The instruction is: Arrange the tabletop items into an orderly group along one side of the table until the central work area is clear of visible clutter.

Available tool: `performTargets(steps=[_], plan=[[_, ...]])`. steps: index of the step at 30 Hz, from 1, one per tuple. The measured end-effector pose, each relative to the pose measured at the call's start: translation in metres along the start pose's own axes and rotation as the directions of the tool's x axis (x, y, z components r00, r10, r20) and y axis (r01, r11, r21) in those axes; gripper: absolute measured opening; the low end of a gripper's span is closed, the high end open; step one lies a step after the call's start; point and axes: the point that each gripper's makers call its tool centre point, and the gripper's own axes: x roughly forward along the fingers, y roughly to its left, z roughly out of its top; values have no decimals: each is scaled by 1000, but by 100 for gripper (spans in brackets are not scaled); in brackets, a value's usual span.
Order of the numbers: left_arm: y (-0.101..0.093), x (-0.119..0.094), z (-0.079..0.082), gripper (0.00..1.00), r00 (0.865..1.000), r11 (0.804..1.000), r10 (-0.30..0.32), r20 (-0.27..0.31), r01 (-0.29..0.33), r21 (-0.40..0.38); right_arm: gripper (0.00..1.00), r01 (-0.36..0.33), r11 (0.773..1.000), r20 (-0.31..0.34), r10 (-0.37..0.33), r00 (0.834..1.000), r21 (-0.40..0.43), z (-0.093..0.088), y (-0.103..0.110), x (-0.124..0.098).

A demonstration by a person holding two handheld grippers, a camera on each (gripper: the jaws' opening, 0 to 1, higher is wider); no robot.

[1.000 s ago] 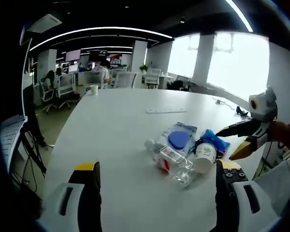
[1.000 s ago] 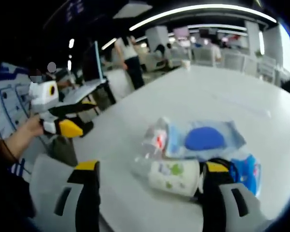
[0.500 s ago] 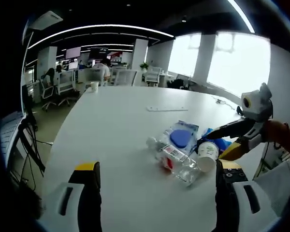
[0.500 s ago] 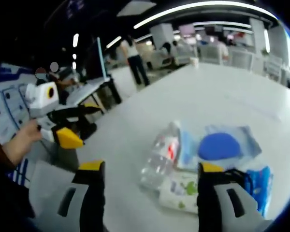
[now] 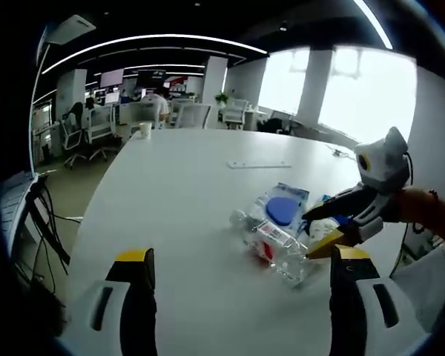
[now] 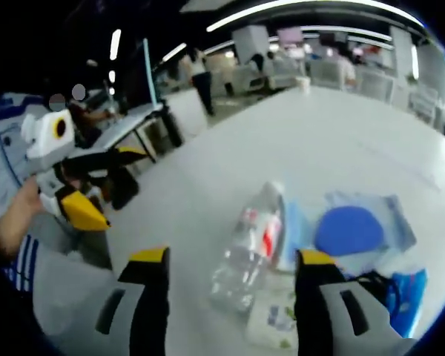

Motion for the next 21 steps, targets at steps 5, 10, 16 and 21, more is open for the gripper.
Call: performTargets(steps=[5,10,16,21], plan=[[0,2,4,98,1000,1000,-8,17,9,-14,60,10,1000,-12,-10,1000,15,1,-2,11],[3,4,0,98,1000,1000,-4,7,4,-13,54,19,999,-31,-17,999,50,-2,-3,22],[3,5,-4,97,1000,1000,-8,-3,8,-16,51,33,995,-75,-26,997,94,-10,-7,30],[5,6,-6,97,1000,1000,-5,-4,5,-21,50,49,990,-90,-37,995,131,-9,-9,38]])
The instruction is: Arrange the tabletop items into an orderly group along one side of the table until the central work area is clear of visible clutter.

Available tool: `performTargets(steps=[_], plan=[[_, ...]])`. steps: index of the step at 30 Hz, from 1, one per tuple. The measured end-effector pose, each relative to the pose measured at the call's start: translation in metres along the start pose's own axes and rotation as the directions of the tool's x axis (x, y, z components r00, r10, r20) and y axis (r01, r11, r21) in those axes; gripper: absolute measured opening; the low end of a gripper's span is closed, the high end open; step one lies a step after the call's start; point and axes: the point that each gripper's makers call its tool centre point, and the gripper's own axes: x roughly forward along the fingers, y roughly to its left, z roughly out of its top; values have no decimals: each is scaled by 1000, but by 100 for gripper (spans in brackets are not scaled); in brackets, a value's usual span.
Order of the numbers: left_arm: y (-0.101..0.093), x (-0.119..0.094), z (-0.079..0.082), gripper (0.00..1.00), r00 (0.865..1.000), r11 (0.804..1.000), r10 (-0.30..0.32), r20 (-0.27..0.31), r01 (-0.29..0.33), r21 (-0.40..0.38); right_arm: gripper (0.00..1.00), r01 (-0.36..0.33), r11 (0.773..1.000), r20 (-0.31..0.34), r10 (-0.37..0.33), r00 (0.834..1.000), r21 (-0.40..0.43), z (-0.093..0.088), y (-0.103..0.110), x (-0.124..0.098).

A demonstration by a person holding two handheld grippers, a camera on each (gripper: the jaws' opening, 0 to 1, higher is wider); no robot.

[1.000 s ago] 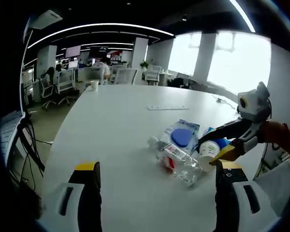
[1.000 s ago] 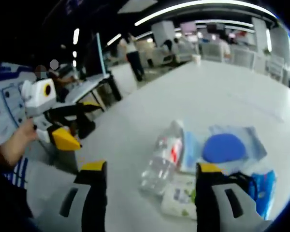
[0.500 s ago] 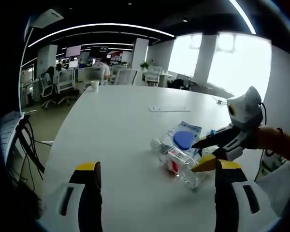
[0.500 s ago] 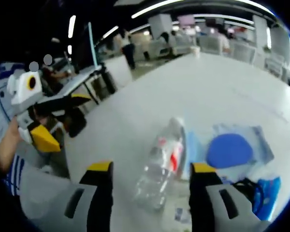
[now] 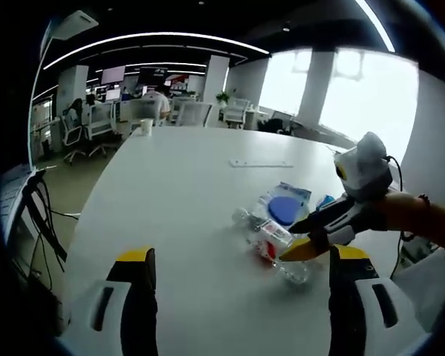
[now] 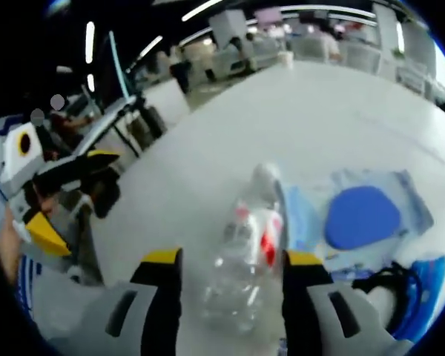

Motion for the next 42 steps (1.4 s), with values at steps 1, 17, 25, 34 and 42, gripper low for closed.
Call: performTargets(steps=[1,17,25,34,42], plan=[[1,0,0,97,1000,1000,1,-1,-1,0,50,2,1000,-2,-2,1000,6,1,0,2],[8,3,-6,96,1000,1000,8,-19,-8,-8,43,116,993,-83,-114,990,21,-4,-9,22],[10,3,-1,95,1000,999,9,10,-9,-34,40,164,985,-115,-156,981,62,-9,-15,26],[14,3,-2,92,1000,999,18,14,-17,-50,38,187,979,-152,-173,973,80,-12,-17,28],[16,5,3,90,999,997,22,38,-19,-71,34,143,985,-126,-131,983,93,-11,-12,27]])
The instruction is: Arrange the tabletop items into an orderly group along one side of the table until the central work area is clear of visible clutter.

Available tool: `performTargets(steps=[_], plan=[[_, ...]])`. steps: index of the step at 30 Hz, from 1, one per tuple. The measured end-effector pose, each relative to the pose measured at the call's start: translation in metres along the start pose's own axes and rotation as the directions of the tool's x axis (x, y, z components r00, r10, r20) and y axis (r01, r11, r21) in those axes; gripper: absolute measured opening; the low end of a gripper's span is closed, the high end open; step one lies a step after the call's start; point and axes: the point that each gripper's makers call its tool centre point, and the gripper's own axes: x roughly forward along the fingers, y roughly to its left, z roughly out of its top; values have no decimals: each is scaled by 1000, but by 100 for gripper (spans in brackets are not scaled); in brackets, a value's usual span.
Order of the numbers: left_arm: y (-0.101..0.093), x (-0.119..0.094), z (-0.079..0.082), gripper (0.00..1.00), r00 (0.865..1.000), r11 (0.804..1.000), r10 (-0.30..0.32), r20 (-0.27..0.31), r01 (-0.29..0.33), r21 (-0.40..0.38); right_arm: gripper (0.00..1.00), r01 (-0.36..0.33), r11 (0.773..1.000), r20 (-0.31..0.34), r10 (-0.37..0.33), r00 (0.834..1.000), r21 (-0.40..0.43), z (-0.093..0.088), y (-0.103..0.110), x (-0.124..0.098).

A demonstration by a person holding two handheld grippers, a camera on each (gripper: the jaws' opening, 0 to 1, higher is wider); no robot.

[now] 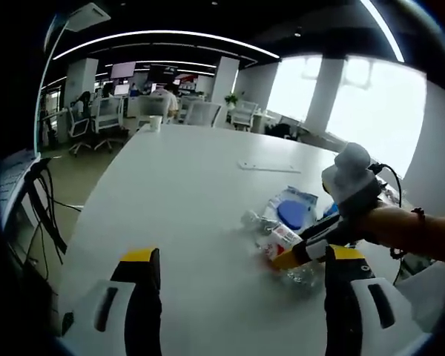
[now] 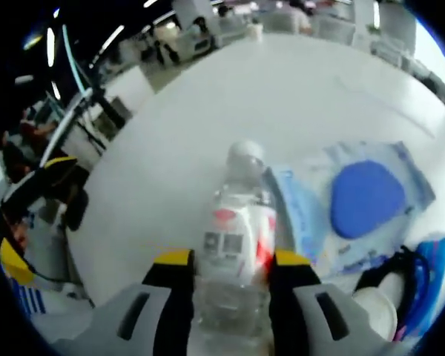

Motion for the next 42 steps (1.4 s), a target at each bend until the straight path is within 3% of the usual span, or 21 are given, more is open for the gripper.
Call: performTargets(steps=[6,11,13,21,29,31,42], plan=[[2,1,-1,88,1000,1000,2,-2,-2,-14,33,-36,999,24,37,999,-21,0,12,0],[2,1,2,87,1000,999,-7,21,8,-46,34,-69,997,81,72,994,-39,9,18,-5],[3,1,3,86,1000,998,-6,26,7,-57,34,-89,994,131,97,987,-69,18,22,-8],[-1,7,-2,84,1000,994,-30,10,31,-101,34,-123,989,203,138,969,-85,26,29,-18],[-10,13,4,82,994,974,-86,63,97,-202,34,-161,973,303,206,931,-166,36,43,-31],[-13,15,0,82,993,964,-106,46,114,-240,34,-164,967,316,221,923,-197,36,47,-33],[-23,24,-15,69,988,953,-154,-15,145,-266,35,-207,935,372,308,876,-288,31,64,-47]])
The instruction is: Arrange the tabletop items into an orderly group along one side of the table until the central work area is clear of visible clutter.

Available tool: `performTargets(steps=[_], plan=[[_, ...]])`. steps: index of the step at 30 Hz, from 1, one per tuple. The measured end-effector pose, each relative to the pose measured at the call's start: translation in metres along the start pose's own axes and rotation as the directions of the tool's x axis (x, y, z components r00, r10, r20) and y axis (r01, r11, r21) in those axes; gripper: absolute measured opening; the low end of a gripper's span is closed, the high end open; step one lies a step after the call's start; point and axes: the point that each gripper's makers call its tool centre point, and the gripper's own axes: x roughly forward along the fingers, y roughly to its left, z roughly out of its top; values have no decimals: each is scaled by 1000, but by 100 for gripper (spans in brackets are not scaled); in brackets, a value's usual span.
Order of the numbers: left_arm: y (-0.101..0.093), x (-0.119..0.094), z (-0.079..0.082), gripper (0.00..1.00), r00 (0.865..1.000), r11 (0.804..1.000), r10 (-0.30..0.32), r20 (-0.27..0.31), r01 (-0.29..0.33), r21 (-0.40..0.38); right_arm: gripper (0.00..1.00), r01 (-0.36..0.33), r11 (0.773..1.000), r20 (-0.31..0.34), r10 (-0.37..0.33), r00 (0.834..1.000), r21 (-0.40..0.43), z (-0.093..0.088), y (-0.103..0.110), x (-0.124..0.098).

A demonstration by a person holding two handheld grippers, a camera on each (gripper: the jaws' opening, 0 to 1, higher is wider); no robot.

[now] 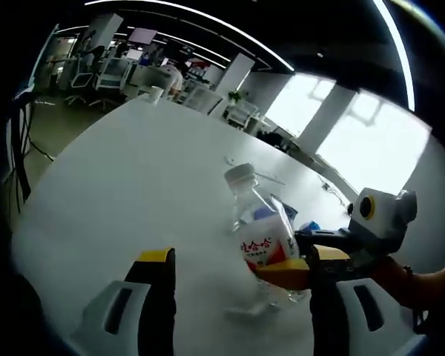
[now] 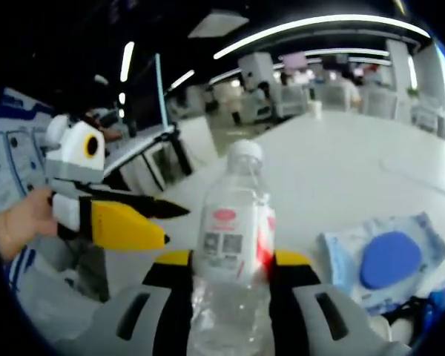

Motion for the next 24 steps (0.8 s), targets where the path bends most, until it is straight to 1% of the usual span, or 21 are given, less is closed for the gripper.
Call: performTargets(steps=[4,5,8,11,13,16,19,21,23,24], plan=[[-7,3,-2,65,1000,999,-26,-9,26,-25,35,-9,1000,1,9,1000,-20,0,6,-3],[-8,3,-2,64,1000,999,-28,-6,28,-26,35,-13,999,-2,13,1000,-36,-1,8,-3],[-12,5,-3,63,999,999,-36,-9,35,-29,35,-18,998,-3,17,1000,-52,-2,12,-6],[-19,7,-4,60,998,998,-63,-7,63,-24,35,-20,998,16,21,1000,-57,0,15,-8],[-22,7,-3,56,997,996,-82,-1,82,-34,35,-28,998,14,29,999,-64,0,17,-8],[-26,7,-4,53,995,993,-104,0,103,-64,35,-34,997,25,36,999,-74,1,22,-9],[-27,7,-5,51,994,991,-113,2,113,-70,35,-47,995,38,50,998,-90,4,26,-11],[-28,6,-4,50,993,991,-115,6,115,-63,35,-58,992,45,64,997,-110,6,30,-11],[-26,6,-4,48,995,994,-102,5,102,-42,35,-56,992,46,61,997,-109,7,30,-11],[-27,6,-3,48,994,993,-108,8,109,-47,35,-59,992,46,64,997,-111,7,31,-12]])
